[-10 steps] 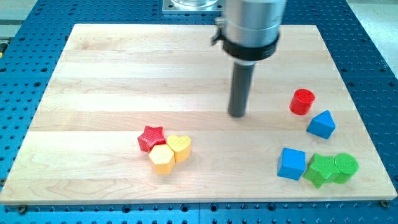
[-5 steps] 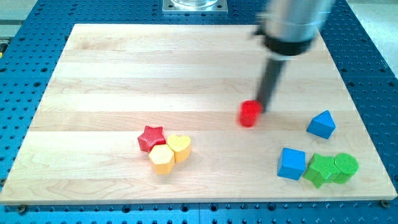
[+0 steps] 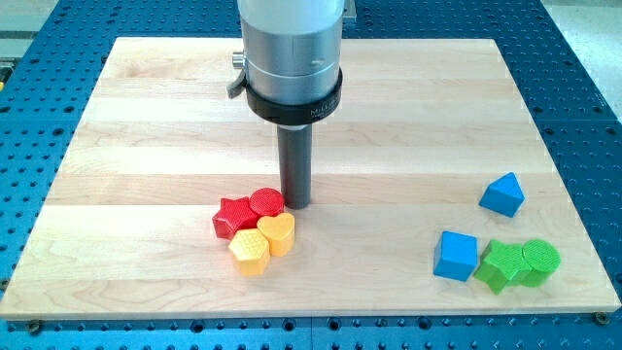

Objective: Slide the red circle into the red star

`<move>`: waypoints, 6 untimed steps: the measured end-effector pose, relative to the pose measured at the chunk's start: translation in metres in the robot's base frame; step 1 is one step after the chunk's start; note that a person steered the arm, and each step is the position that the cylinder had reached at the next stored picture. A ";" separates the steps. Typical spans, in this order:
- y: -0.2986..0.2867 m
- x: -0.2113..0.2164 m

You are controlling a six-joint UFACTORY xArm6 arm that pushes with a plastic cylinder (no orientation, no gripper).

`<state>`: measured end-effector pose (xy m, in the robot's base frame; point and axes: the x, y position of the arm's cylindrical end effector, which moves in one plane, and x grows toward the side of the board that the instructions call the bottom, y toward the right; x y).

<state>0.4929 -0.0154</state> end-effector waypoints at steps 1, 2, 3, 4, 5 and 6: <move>0.008 -0.021; 0.011 -0.039; 0.008 -0.040; 0.008 -0.046; 0.013 -0.069; 0.080 -0.103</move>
